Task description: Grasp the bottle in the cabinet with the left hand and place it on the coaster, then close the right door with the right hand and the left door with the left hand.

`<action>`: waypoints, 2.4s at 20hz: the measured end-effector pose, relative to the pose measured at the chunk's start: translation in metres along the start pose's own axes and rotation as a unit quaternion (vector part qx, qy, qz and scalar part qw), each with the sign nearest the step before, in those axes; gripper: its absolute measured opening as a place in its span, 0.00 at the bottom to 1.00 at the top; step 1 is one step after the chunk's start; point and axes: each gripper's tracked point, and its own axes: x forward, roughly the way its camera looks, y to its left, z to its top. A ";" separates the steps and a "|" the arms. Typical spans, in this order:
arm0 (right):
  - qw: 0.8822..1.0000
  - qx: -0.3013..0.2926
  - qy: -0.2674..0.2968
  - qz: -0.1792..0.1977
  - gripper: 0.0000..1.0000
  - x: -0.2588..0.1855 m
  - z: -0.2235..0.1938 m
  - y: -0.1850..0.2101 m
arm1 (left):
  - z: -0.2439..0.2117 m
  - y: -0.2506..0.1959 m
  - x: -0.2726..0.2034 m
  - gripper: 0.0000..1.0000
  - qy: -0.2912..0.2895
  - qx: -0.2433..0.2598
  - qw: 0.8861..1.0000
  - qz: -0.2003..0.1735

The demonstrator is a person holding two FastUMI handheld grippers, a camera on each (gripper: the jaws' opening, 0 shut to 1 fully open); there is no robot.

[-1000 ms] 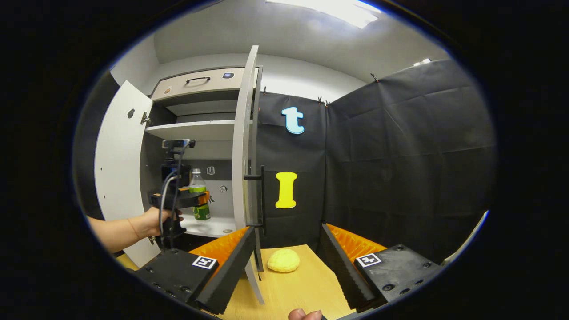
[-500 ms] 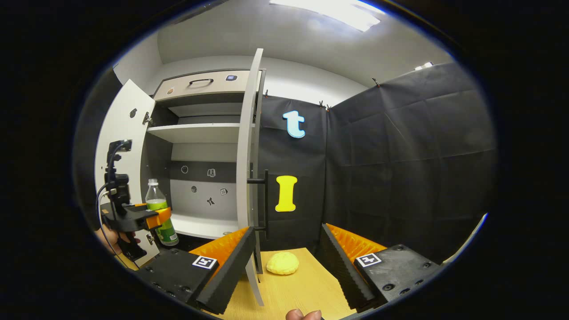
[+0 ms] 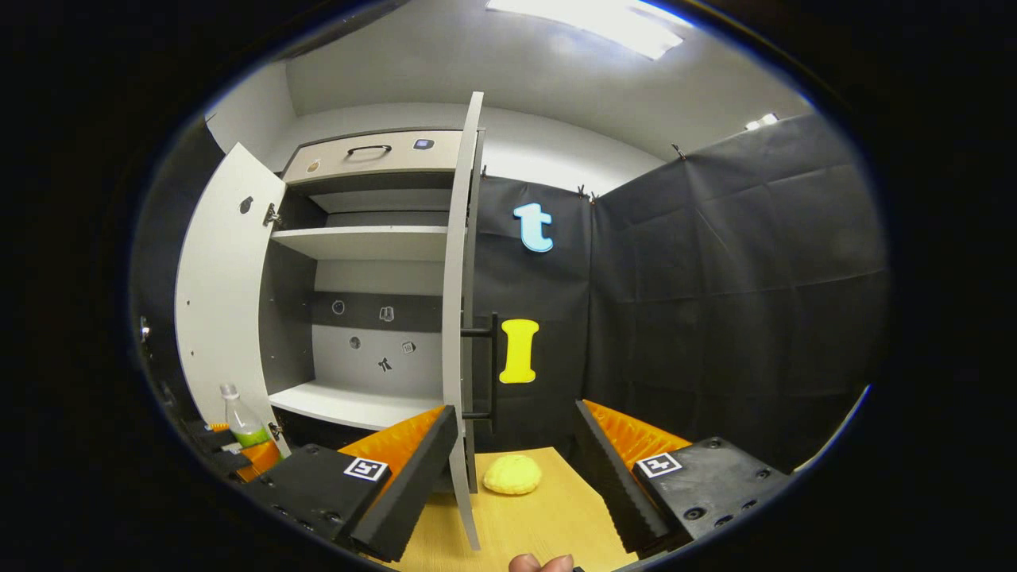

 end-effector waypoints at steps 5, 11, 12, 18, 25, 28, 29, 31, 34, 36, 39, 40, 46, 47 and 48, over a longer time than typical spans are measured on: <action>1.000 0.001 0.004 -0.009 0.98 0.001 0.001 -0.007 | -0.062 -0.019 -0.022 0.78 0.006 0.038 0.999 -0.020; 0.999 -0.011 0.006 -0.033 0.97 0.003 0.003 -0.020 | -0.134 -0.025 -0.039 0.78 0.046 0.021 0.999 -0.015; 0.999 -0.014 0.005 -0.035 0.98 0.004 0.005 -0.022 | -0.145 -0.023 -0.040 0.78 0.050 0.026 0.998 -0.011; 0.999 -0.023 0.014 -0.041 0.97 0.010 0.003 -0.024 | -0.197 -0.018 -0.044 0.78 0.077 0.006 0.997 -0.004; 0.999 -0.030 0.023 -0.037 0.97 0.016 -0.001 -0.019 | -0.229 -0.027 -0.039 0.78 0.086 0.015 0.996 -0.019; 0.998 -0.029 0.025 -0.042 0.97 0.019 -0.002 -0.023 | -0.231 -0.028 -0.039 0.79 0.084 0.023 0.996 -0.024; 0.998 -0.028 0.025 -0.043 0.98 0.019 -0.002 -0.024 | -0.231 -0.028 -0.039 0.80 0.085 0.024 0.996 -0.024; 0.998 -0.027 0.026 -0.044 0.98 0.020 -0.002 -0.025 | -0.231 -0.028 -0.041 0.80 0.088 0.023 0.996 -0.023; 0.998 -0.030 0.024 -0.042 0.97 0.020 -0.003 -0.024 | -0.232 -0.029 -0.047 0.80 0.091 0.024 0.995 -0.024; 0.998 -0.032 0.024 -0.039 0.97 0.021 -0.003 -0.023 | -0.232 -0.030 -0.049 0.80 0.093 0.028 0.995 -0.026; 0.999 -0.028 0.023 -0.036 0.97 0.023 -0.003 -0.021 | -0.237 -0.025 -0.049 0.85 0.105 0.039 0.994 -0.013; 0.999 -0.028 0.022 -0.034 0.97 0.023 -0.003 -0.021 | -0.237 -0.023 -0.050 0.95 0.107 0.039 0.993 -0.010; 0.999 -0.014 0.038 -0.028 0.97 0.033 -0.014 -0.031 | -0.236 -0.024 -0.073 0.98 0.122 0.031 0.992 -0.009; 0.999 -0.014 0.039 -0.026 0.97 0.037 -0.016 -0.034 | -0.232 -0.025 -0.082 0.98 0.124 0.032 0.992 -0.004; 0.999 -0.013 0.041 -0.025 0.98 0.042 -0.019 -0.038 | -0.229 -0.025 -0.089 0.98 0.127 0.033 0.991 0.000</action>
